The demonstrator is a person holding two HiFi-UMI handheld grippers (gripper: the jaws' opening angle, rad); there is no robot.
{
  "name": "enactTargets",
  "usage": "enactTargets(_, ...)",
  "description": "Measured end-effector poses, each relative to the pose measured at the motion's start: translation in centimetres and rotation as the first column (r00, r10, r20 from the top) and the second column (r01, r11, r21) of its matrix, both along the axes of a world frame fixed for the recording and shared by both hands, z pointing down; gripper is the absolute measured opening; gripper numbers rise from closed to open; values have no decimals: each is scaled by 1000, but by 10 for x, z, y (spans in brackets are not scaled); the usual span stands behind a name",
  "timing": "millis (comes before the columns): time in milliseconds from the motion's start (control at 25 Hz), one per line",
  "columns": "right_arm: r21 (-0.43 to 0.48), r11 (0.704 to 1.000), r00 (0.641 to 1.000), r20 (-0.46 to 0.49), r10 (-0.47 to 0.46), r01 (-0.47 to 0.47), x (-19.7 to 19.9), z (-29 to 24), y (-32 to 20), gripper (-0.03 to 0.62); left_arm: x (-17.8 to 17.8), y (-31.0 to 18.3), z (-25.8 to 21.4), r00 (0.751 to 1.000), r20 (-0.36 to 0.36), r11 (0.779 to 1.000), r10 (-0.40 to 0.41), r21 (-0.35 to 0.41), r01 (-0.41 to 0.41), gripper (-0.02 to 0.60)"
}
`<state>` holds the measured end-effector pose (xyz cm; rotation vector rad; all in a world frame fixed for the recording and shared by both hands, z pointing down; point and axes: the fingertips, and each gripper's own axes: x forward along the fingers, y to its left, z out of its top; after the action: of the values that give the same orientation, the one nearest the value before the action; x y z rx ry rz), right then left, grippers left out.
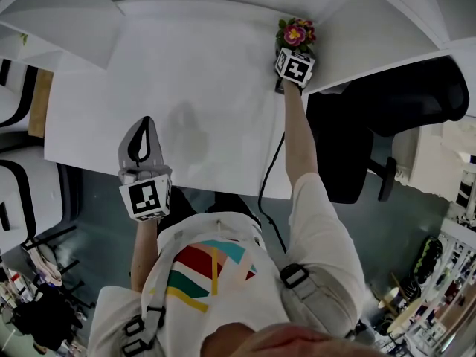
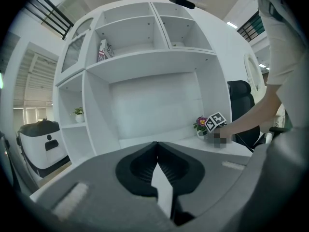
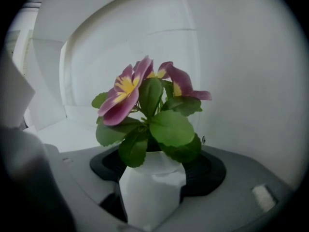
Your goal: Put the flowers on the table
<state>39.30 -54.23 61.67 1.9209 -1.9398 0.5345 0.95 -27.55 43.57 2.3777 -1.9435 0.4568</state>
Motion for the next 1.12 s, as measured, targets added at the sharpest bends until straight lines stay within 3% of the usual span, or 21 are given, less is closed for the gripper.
enactTargets(360,1,1000,998,66,-12,12,1,2,6,325,10,-3,-1,1000,7,1000,18,14,-18,5)
enactTargets(1120,18,999,997,56,-50,50,-8,-7,11,367,5,1,-9,1000,5,999,0,37,0,5)
